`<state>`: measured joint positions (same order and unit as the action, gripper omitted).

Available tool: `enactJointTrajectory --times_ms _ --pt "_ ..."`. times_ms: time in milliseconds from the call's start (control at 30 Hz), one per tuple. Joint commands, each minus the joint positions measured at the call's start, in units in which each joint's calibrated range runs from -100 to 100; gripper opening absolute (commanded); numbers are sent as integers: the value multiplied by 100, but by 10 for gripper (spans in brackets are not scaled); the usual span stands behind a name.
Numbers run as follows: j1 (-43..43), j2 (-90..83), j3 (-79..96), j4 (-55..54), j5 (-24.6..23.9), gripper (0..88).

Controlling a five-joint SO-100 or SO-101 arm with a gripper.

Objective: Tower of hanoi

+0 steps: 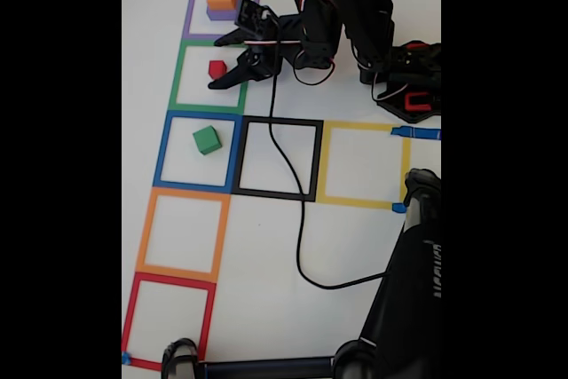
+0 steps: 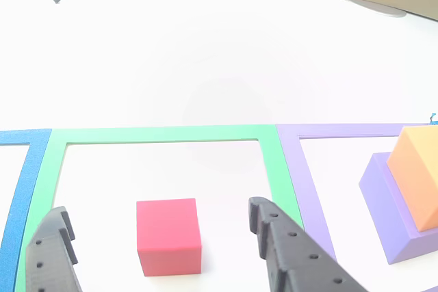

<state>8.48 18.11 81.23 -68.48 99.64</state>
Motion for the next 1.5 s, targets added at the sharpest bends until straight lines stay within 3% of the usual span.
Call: enactJointTrajectory --times_ms 0,933,1467 --pt "-81 171 -141 -342 36 276" --pt "-53 333 -323 216 36 234" --pt "-369 333 -587 540 36 86"
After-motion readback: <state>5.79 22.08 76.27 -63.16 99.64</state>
